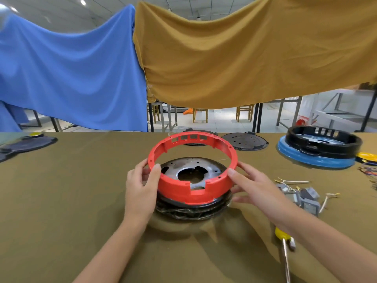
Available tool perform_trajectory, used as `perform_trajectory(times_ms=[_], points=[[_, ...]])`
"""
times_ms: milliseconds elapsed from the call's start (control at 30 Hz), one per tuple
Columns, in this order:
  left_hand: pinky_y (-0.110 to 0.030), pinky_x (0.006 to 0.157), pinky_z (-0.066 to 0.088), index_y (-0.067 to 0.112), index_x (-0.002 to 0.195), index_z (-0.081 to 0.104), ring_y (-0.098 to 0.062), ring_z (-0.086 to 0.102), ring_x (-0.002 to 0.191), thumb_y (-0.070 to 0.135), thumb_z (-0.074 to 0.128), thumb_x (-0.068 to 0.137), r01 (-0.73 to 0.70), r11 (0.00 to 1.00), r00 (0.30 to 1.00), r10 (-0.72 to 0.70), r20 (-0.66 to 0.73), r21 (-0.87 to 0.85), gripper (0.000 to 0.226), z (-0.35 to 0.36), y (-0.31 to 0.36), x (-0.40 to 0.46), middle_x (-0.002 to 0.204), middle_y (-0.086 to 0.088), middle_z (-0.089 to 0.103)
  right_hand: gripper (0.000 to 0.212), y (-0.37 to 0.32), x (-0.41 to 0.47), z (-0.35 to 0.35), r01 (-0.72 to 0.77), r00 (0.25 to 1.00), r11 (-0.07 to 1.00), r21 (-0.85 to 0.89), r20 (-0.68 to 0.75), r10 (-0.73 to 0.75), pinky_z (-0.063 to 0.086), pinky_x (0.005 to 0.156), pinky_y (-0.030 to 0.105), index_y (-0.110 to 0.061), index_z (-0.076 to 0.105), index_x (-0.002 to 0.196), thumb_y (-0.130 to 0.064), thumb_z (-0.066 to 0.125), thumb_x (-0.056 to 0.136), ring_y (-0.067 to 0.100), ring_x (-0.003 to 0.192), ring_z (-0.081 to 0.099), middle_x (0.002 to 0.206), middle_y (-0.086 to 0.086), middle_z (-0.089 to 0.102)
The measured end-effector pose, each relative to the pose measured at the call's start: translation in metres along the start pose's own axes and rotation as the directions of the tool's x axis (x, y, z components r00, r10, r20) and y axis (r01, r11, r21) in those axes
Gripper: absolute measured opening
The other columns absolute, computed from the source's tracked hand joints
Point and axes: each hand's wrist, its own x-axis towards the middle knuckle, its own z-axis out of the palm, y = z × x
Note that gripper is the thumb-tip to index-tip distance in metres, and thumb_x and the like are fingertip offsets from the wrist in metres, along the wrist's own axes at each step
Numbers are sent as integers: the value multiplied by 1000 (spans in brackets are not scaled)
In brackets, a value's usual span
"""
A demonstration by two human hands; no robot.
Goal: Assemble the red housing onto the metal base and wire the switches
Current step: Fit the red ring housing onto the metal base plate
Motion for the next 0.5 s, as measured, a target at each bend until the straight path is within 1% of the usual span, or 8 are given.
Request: perform_trajectory(times_ms=[67,133,167,233,300,367,433,500], points=[[-41,106,43,31,122,62,-11,56,108,53,52,79,11,998,999,-7,-48,67,50,-3,-5,3,116,-1,58,12,-2,10,11,42,999,996,-79,28,-40,57,86,32,-58,57,104,-51,52,96,2,91,68,97,-11,73],[-43,107,39,31,120,63,-20,52,111,54,49,80,29,990,998,-21,-58,139,48,-3,-9,4,109,-1,57,20,6,17,19,66,998,989,-133,22,-63,50,97,36,-46,63,109,-51,47,98,10,105,65,103,-6,71],[-44,108,38,31,118,64,-22,51,113,53,50,81,35,987,998,-26,-57,159,45,-2,-11,4,107,-1,56,26,12,19,21,74,997,981,-178,6,-74,45,103,40,-41,63,113,-52,44,98,16,114,59,109,-1,68],[-44,110,36,29,119,63,-24,49,116,49,53,86,51,983,998,-43,-53,178,40,1,-13,5,108,0,54,32,22,21,22,77,995,958,-275,-33,-90,34,110,44,-40,60,120,-55,41,98,20,124,45,117,-1,58],[-43,110,36,27,123,62,-23,48,118,52,52,81,58,980,998,-52,-36,190,49,4,-14,5,111,0,53,32,28,20,20,59,995,961,-270,-62,-79,30,113,43,-44,57,124,-53,42,97,17,128,39,120,-5,54],[-43,109,37,28,122,61,-22,49,117,55,50,76,60,980,998,-55,-31,191,55,5,-14,5,112,1,53,30,30,19,19,76,993,966,-248,-70,-96,33,110,37,-45,56,125,-49,43,98,12,126,42,120,-7,55],[-43,108,38,29,121,61,-21,50,117,56,51,75,61,983,998,-58,-19,176,55,5,-16,5,113,2,54,24,30,18,19,111,989,968,-224,-71,-129,37,98,23,-48,57,119,-46,44,99,1,119,46,117,-7,58],[-43,107,40,28,119,61,-19,51,118,55,52,73,68,988,998,-69,-3,137,54,3,-18,6,115,2,57,20,29,16,20,123,987,970,-211,-72,-141,37,89,17,-52,56,115,-45,45,100,-5,113,47,115,-9,59]])
